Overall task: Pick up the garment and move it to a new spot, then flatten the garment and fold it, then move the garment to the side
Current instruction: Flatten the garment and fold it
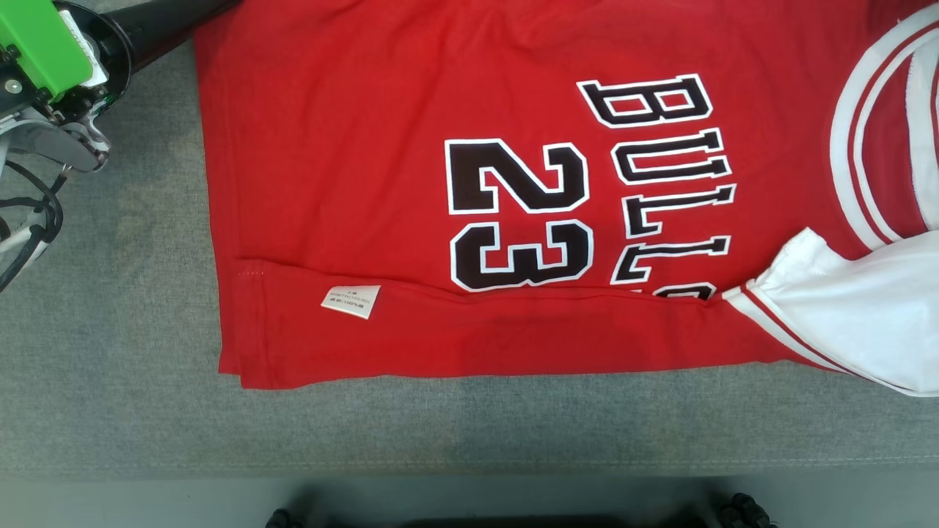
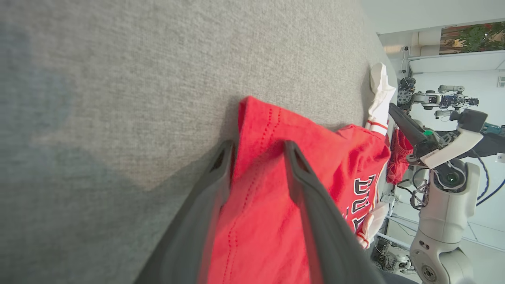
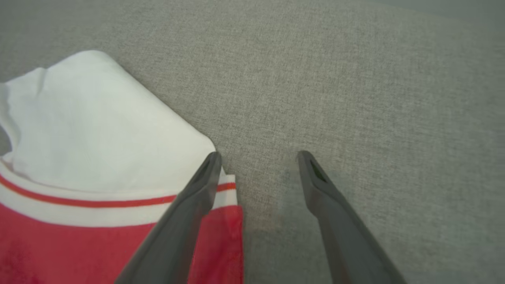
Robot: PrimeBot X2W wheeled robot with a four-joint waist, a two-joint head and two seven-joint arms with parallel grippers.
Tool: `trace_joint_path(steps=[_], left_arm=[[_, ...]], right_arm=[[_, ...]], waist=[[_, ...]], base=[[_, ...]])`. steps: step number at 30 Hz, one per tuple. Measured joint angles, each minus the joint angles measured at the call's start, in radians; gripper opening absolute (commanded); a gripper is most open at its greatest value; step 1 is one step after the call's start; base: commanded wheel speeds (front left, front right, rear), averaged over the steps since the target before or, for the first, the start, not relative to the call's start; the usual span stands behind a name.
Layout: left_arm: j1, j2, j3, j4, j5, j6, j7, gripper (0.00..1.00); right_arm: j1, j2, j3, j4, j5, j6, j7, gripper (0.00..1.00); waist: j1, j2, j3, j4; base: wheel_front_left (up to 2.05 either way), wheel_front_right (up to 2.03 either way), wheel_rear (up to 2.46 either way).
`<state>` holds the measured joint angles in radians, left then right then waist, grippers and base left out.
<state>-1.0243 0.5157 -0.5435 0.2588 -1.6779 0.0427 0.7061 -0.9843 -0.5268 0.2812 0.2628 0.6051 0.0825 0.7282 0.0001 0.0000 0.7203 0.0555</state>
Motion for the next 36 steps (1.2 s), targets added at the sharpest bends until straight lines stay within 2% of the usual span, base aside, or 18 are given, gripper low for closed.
trace_joint_path(steps=[2,10,16,21,22,23,26,27,28,29,30,32,33,35,36], left_arm=[[0.000,0.000,0.002,0.010,0.000,0.000,0.000,0.50],[0.005,-0.007,0.001,0.029,0.000,-0.008,-0.004,0.49],[0.006,-0.012,0.000,0.044,0.000,-0.016,-0.004,0.48],[0.012,-0.017,0.001,0.049,0.000,-0.020,-0.005,0.39],[0.013,-0.019,0.001,0.049,0.000,-0.024,-0.009,0.37],[0.014,-0.022,0.001,0.049,0.000,-0.024,-0.012,0.36],[0.015,-0.029,0.001,0.049,0.000,-0.027,-0.013,0.31],[0.015,-0.030,0.001,0.049,0.000,-0.034,-0.013,0.30],[0.015,-0.032,0.001,0.049,0.000,-0.035,-0.013,0.27],[0.016,-0.033,0.001,0.050,0.000,-0.037,-0.013,0.24],[0.016,-0.034,0.001,0.051,0.000,-0.043,-0.013,0.22],[0.017,-0.035,0.001,0.052,0.000,-0.044,-0.021,0.20],[0.018,-0.037,0.001,0.053,0.000,-0.049,-0.022,0.19],[0.020,-0.039,0.001,0.055,0.000,-0.053,-0.022,0.15],[0.021,-0.040,0.001,0.056,0.000,-0.053,-0.023,0.09]], right_arm=[[0.000,-0.006,-0.002,0.006,0.012,0.000,0.014,1.00],[0.005,0.032,0.014,0.009,0.083,0.008,0.079,1.00],[0.004,0.042,0.049,-0.017,0.084,0.016,0.101,1.00],[-0.003,0.043,0.062,-0.030,0.081,0.022,0.101,1.00],[-0.006,0.043,0.064,-0.032,0.079,0.023,0.101,0.82],[-0.010,0.043,0.065,-0.035,0.072,0.023,0.100,0.78],[-0.016,0.042,0.070,-0.037,0.068,0.023,0.100,0.87],[-0.016,0.043,0.071,-0.037,0.069,0.023,0.100,0.85],[-0.016,0.044,0.073,-0.036,0.070,0.023,0.100,0.76],[-0.016,0.044,0.076,-0.036,0.071,0.023,0.100,0.56],[-0.015,0.044,0.078,-0.036,0.071,0.023,0.101,0.45],[-0.015,0.042,0.080,-0.034,0.072,0.023,0.104,0.42],[-0.015,0.042,0.080,-0.034,0.072,0.023,0.109,0.36],[-0.015,0.041,0.082,-0.032,0.072,0.023,0.110,0.00],[-0.015,0.040,0.084,-0.032,0.072,0.026,0.111,0.00]], waist=[[0.0000,0.0000,-0.002,-0.003],[0.0000,0.0000,-0.014,-0.012],[-0.0001,0.0000,-0.020,-0.014],[-0.0001,0.0000,-0.023,-0.014],[-0.0001,0.0000,-0.023,-0.013],[-0.0001,0.0000,-0.023,-0.012],[-0.0001,0.0000,-0.021,-0.009],[-0.0001,0.0000,-0.020,-0.008],[-0.0001,0.0000,-0.020,-0.006],[-0.0001,0.0000,-0.020,-0.005],[-0.0001,0.0000,-0.020,-0.003],[-0.0001,0.0000,-0.020,-0.001],[-0.0001,0.0000,-0.020,0.001],[-0.0001,0.0000,-0.020,0.003],[-0.0001,0.0000,-0.020,0.004]], base=[[0.00,0.00,0.00],[0.00,0.00,0.00],[0.00,0.00,0.00],[0.00,0.00,0.00],[0.00,0.00,0.00],[0.00,0.00,0.00],[0.00,0.00,0.00],[0.00,0.00,0.00],[0.00,0.00,0.00],[0.00,0.00,0.00],[0.00,0.00,0.00],[0.00,0.00,0.00],[0.00,0.00,0.00],[0.00,0.00,0.00],[0.00,0.00,0.00]])
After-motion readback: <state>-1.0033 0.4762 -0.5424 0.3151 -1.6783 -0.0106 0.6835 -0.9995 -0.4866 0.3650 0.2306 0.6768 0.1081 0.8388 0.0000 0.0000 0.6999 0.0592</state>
